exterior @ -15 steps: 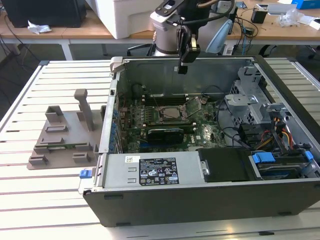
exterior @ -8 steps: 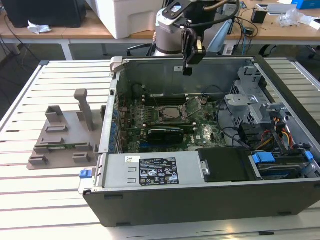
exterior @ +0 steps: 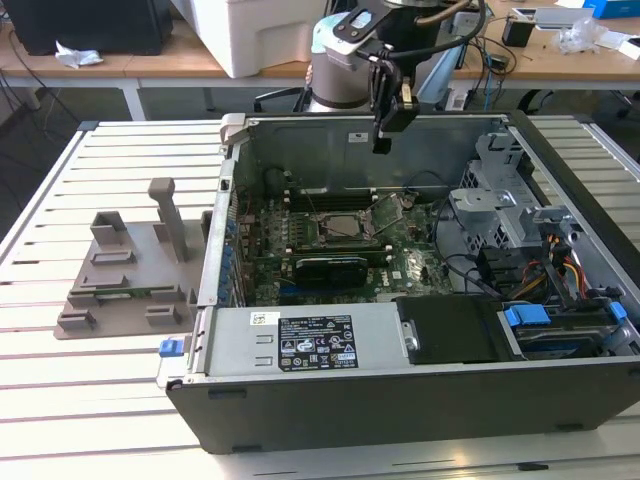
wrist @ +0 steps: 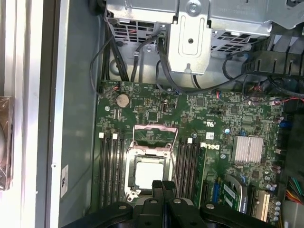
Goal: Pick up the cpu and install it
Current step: 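Close the cpu cover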
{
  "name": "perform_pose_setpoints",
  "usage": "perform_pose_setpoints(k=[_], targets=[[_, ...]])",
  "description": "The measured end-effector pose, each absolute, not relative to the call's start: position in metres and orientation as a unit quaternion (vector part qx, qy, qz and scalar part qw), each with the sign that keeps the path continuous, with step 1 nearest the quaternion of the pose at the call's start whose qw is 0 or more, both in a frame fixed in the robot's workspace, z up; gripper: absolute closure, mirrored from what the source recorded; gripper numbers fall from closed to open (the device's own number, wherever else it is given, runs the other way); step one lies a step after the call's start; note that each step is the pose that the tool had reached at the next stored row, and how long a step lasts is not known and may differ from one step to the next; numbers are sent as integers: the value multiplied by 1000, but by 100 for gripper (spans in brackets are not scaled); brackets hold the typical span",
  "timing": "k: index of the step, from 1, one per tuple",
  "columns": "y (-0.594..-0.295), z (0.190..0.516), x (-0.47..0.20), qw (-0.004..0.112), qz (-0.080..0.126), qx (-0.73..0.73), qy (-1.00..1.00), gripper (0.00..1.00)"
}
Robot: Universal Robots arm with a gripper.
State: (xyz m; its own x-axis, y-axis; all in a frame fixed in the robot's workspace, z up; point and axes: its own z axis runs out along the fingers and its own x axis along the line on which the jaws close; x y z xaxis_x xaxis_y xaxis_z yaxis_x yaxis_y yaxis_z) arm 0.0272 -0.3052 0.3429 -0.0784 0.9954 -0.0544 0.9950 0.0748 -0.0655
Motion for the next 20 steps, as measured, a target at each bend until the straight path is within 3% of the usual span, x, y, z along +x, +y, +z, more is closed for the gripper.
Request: perform_pose_setpoints(k=[20], targets=[[-292,327,45,1,45,-679,-733,89]])
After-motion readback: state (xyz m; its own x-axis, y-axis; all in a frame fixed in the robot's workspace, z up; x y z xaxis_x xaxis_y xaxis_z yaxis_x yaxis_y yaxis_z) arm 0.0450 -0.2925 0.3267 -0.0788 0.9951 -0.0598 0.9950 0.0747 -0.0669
